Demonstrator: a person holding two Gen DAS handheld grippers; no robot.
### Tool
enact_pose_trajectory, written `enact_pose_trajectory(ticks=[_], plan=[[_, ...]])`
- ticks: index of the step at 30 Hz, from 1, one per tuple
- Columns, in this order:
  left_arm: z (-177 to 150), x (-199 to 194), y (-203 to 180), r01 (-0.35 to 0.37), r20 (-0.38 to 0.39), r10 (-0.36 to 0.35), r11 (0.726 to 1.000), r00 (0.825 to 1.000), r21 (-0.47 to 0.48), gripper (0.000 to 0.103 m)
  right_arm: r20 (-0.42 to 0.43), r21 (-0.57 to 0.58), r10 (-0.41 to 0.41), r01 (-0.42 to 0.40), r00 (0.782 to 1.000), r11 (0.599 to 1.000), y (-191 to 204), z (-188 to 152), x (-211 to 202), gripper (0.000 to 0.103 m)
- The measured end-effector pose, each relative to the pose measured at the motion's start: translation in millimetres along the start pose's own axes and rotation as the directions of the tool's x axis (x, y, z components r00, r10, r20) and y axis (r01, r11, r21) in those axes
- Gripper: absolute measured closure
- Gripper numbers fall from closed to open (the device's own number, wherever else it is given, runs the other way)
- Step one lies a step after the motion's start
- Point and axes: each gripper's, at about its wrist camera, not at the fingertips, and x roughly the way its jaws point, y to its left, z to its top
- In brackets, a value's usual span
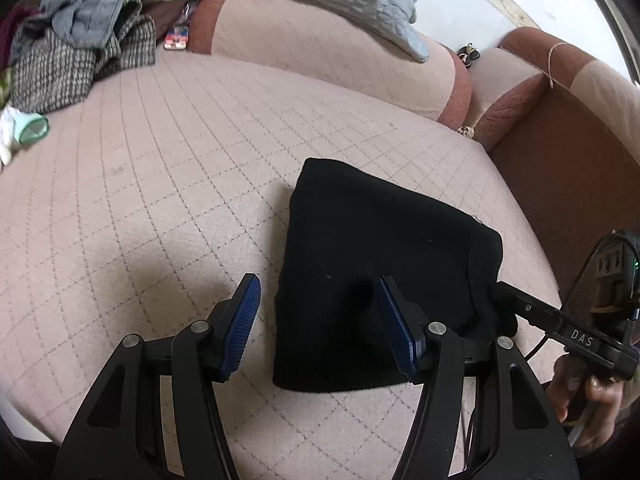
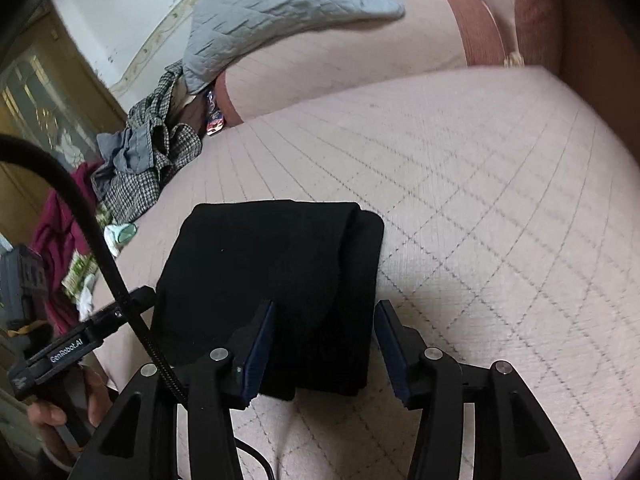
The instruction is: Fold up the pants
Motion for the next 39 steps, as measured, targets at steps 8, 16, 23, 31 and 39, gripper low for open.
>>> enact_pose_trajectory(ticks=[8, 16, 23, 31, 39], plan=[[20, 15, -10, 0.019, -0.061, -0.014, 0.996, 0.998, 0.091, 0.043, -0.024, 0.025, 0.01, -0.01, 1.0, 1.0, -5, 10, 11, 0.044], [24, 34, 0, 0.057, -0.095, -0.051, 0.996, 0.994, 0.067, 0.043, -0.024, 0.036, 0.024, -0.024, 0.999, 0.999, -9, 10, 19, 0.038], [26, 43, -1, 0.061, -0.094, -0.056, 0.997, 0.994, 0.05, 0.036, -0.005, -0.006, 0.015, -0.015, 1.0, 1.0, 0, 8, 23, 0.037], [30, 58, 7, 0.094, -0.106, -0.094, 0.996, 0.99, -0.01, 0.025, -0.016, 0.038, 0.05, -0.05, 0.999, 0.998, -10, 9, 29, 0.032], [28, 64, -2, 0.088, -0.088, -0.086, 0.996, 0.992, 0.016, 0.024, -0.016, 0.045, 0.074, -0.073, 0.997, 0.996, -9, 9, 32, 0.032]])
